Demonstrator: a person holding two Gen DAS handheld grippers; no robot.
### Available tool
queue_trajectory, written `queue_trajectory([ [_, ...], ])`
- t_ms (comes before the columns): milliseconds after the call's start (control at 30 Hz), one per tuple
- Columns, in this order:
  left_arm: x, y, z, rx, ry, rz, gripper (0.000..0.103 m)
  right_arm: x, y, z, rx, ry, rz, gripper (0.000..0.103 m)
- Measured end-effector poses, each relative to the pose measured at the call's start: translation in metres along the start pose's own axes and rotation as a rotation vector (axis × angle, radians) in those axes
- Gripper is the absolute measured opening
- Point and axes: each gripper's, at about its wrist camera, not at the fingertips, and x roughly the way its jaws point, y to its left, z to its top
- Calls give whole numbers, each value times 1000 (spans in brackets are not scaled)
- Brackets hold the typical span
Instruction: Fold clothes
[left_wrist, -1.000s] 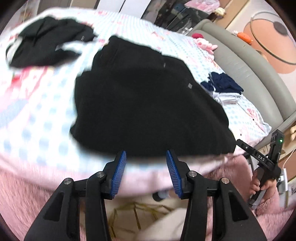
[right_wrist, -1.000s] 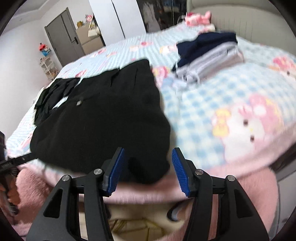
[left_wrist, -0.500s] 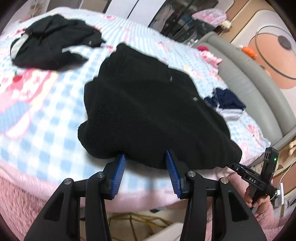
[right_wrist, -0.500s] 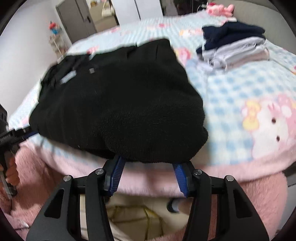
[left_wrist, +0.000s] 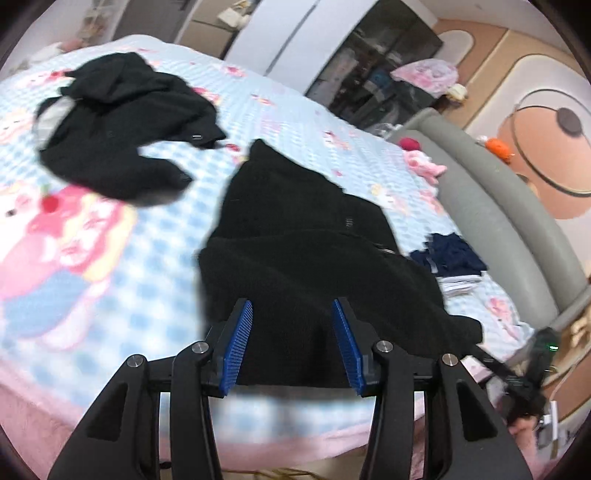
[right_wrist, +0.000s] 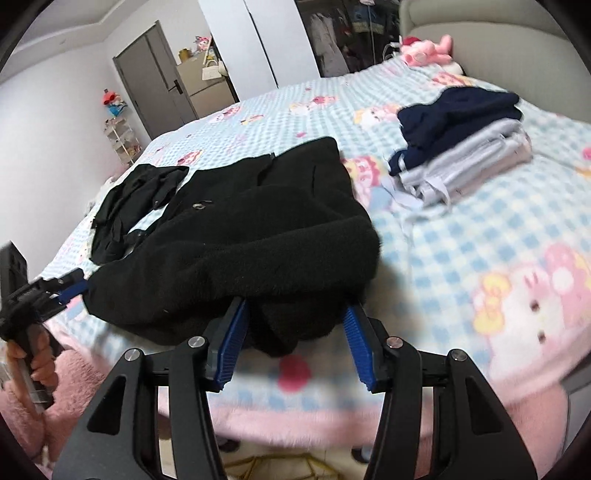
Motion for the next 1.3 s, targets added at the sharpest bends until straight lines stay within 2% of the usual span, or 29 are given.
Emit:
queue_trajectory([
  [100,-7,7,1,21,-2,7,48,-37,-10,-6,35,-41,-4,54],
  [133,-4,6,5,36,10,-15,49,-46,-14,-3,36,-59,-11,55],
  [167,0,5,8,51,22,-37,49,-44,-13,3,14,-55,-9,59],
  [233,18,-5,15,80,39,-37,50,-37,-12,15,-33,-42,-2,59],
  [300,35,-13,19,100,54,-28,50,-10,2,20,-91,6,-28,59],
  [333,45,-14,18,103,72,3,50,2,9,20,-111,22,-29,59],
  [400,67,-6,11,107,142,105,49,35,16,9,-141,115,-49,55],
  [467,71,6,5,110,176,115,47,62,9,-7,-148,188,-92,55],
  [533,71,12,3,124,193,118,47,64,0,-13,-105,193,-55,56],
  [633,58,2,23,157,175,89,47,48,-2,11,-96,156,-7,55],
  [667,56,-2,38,171,153,57,49,44,-3,25,-90,136,20,57],
  [733,64,-4,72,183,128,40,53,36,-5,53,-80,95,75,60],
  [800,80,-4,108,181,115,37,54,53,-6,91,-110,91,47,63],
  [867,106,4,142,150,98,27,54,79,-7,127,-146,99,-4,63],
  [1000,173,33,195,68,119,50,54,159,-27,180,-43,217,-13,63],
  [1067,210,52,215,5,152,40,54,193,-35,193,-5,255,-47,63],
  [1133,245,60,227,-40,204,-3,54,221,-42,202,31,281,-102,63],
  [1200,282,64,231,-76,269,-31,64,236,-50,206,67,296,-128,63],
  [1233,297,64,232,-90,299,-39,65,241,-54,208,84,298,-143,63],
  [1267,315,61,230,-95,328,-46,57,245,-57,208,87,298,-135,63],
  [1300,326,56,227,-61,339,-23,40,247,-57,208,80,302,-124,63],
])
